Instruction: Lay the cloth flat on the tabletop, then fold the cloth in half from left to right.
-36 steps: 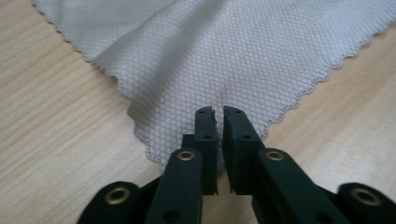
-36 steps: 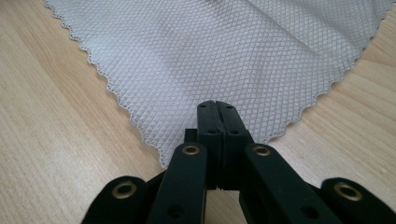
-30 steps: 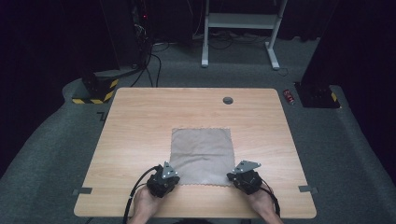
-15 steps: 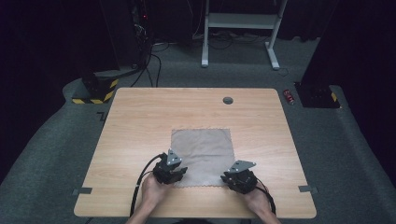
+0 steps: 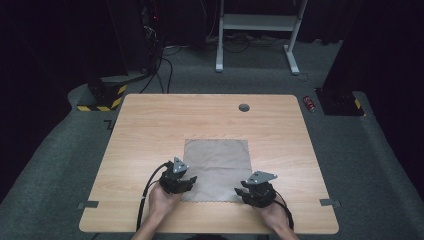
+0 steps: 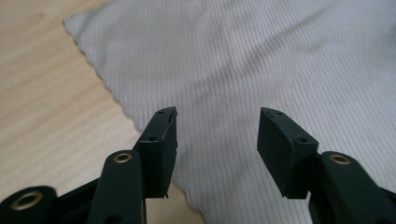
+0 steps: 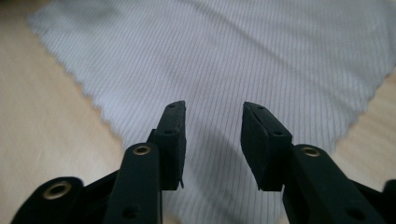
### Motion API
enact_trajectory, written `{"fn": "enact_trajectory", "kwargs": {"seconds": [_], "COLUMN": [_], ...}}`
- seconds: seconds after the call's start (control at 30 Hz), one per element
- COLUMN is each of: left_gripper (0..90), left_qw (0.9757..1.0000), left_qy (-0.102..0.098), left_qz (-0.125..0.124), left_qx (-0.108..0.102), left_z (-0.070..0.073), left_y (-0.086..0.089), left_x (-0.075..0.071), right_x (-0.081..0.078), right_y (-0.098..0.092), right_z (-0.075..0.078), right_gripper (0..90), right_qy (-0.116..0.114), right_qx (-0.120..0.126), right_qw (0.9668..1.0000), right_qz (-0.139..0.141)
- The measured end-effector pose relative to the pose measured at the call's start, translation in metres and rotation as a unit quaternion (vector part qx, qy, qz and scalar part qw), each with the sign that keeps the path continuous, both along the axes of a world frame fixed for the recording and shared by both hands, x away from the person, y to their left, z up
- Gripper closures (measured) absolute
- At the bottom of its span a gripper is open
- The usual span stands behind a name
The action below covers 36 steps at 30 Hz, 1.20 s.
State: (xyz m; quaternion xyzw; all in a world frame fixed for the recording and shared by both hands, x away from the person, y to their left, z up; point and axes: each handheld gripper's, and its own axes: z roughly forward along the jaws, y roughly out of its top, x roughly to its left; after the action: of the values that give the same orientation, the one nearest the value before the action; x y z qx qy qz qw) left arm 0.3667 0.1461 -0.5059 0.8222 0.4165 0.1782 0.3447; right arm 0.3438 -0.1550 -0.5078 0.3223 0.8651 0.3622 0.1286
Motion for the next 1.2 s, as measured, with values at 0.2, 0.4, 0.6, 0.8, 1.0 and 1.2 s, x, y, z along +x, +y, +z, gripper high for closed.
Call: {"fn": "enact_trajectory", "kwargs": {"seconds": [0.2,0.4,0.6,0.8,1.0,1.2], "left_gripper": [46.8,44.3,40.9,35.0,35.9,36.6], "left_qw": [0.9997,0.9991,0.9990,0.9989,0.9987,0.9983], "left_qy": [-0.004,0.004,-0.002,-0.017,-0.007,0.011], "left_qz": [0.021,0.039,0.045,0.040,0.047,0.055], "left_qx": [-0.008,0.014,0.006,-0.017,-0.016,-0.019], "left_z": [-0.001,-0.011,-0.013,-0.019,-0.017,-0.013], "left_y": [-0.005,-0.003,0.002,0.009,0.009,0.012], "left_x": [0.025,0.042,0.047,0.046,0.048,0.053], "right_x": [0.014,0.022,0.022,0.022,0.022,0.019], "right_y": [0.024,0.036,0.036,0.036,0.040,0.045], "right_z": [-0.003,-0.013,-0.013,-0.014,-0.011,-0.009], "right_gripper": [57.7,57.7,57.0,55.8,58.4,61.9], "right_qy": [-0.018,-0.014,-0.017,-0.018,-0.005,-0.008], "right_qx": [0.007,-0.003,-0.003,-0.002,-0.006,0.010], "right_qw": [0.9996,0.9995,0.9995,0.9996,0.9991,0.9994], "right_qz": [-0.021,-0.030,-0.026,-0.023,-0.043,-0.031]}}
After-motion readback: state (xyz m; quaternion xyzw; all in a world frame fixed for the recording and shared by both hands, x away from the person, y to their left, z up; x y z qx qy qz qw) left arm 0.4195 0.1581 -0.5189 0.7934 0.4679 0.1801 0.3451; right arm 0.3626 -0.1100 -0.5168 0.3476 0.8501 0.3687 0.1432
